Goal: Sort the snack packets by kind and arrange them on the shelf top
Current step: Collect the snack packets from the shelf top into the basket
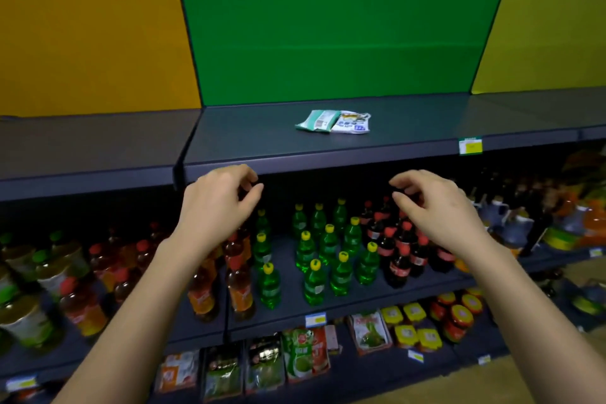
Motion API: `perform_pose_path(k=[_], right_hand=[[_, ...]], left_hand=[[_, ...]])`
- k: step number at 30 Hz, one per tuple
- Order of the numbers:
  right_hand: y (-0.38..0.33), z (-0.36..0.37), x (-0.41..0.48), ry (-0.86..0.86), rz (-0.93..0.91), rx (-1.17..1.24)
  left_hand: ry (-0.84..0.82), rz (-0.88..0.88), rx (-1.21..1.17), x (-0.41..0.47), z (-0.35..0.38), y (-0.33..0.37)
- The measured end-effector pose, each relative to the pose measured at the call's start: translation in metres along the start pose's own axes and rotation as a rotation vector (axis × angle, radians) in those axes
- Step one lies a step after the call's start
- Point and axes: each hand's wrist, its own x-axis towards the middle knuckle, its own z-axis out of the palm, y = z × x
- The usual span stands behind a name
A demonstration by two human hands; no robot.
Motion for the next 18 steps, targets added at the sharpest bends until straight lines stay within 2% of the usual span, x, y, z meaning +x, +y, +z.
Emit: perform_pose_path(k=[4,9,14,18], right_hand=[[0.016,0.001,0.068,-0.029,0.01,-0.017],[0.03,0.017,0.164,-0.139,0.149,0.015],[0.03,0.05,0.229,-0.23,0.219,-0.023],[0.015,0.07,0.259,-0.231,0.296,-0.086]], left_hand=[[-0.063,-0.023,-0.03,0.063,0.032,0.012],[-0.143,-0.028,-0.016,0.146,0.075,0.025],[-0.341,-0.046,0.085,0.224,0.128,0.038],[-0.486,-0.155,0.112,0.259,0.165,0.045]])
